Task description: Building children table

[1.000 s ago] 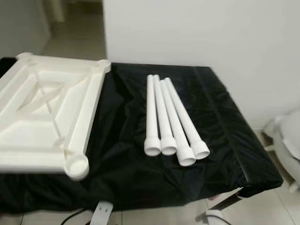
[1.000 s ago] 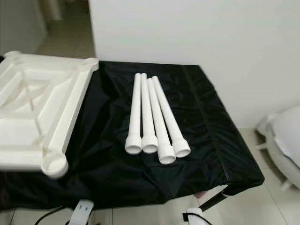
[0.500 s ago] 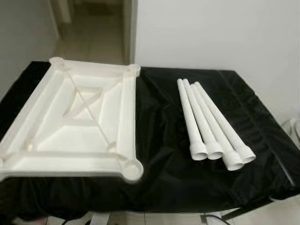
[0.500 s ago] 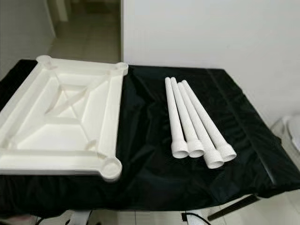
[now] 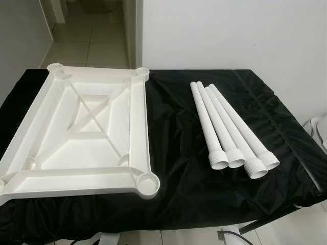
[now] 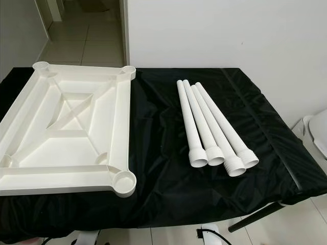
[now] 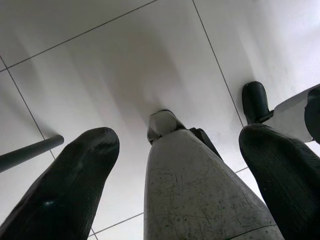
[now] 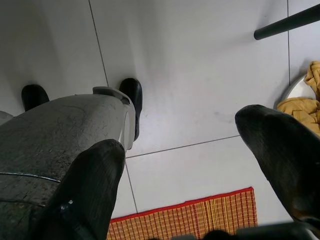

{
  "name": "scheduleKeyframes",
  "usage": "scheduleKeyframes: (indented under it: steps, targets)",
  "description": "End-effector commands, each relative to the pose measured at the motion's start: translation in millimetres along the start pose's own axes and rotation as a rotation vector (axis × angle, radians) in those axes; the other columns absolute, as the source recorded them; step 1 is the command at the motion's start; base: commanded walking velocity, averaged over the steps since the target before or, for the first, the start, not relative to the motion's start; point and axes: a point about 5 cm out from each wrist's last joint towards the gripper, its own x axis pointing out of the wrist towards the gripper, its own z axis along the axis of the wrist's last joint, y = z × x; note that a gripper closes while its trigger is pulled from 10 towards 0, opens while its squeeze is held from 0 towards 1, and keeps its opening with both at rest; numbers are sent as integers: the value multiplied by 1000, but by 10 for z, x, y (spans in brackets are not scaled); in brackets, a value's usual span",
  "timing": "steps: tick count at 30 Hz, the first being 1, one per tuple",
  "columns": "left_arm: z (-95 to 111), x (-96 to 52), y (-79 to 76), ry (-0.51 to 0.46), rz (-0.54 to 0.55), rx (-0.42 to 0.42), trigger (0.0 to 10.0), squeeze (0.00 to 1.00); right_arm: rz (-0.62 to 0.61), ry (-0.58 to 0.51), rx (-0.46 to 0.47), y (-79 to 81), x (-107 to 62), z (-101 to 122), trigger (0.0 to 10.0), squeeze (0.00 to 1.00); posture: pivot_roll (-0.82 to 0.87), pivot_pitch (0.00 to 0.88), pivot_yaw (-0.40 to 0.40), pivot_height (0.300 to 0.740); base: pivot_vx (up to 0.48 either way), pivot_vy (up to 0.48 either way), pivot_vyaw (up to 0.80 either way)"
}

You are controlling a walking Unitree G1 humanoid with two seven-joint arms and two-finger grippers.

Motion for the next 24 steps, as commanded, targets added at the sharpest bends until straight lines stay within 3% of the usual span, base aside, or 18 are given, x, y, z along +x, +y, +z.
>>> scheduleKeyframes:
  steps: [1, 12, 24]
  targets:
    - [-66, -81, 264, -110, 50, -179, 10000, 0, 82, -124, 23, -26, -11, 131, 10000, 0, 53, 0, -11, 740, 0, 0, 0]
    - [-136, -102, 300, -96, 52, -216, 10000, 0, 78, -107, 31, 15, -11, 86, 10000, 0, 48, 0, -2, 740, 0, 0, 0]
    - [-286, -134, 258, -59, 31, -216, 10000, 0, 72, -63, 74, -38, -63, -151, 10000, 0, 20, 51, 37, 740, 0, 0, 0]
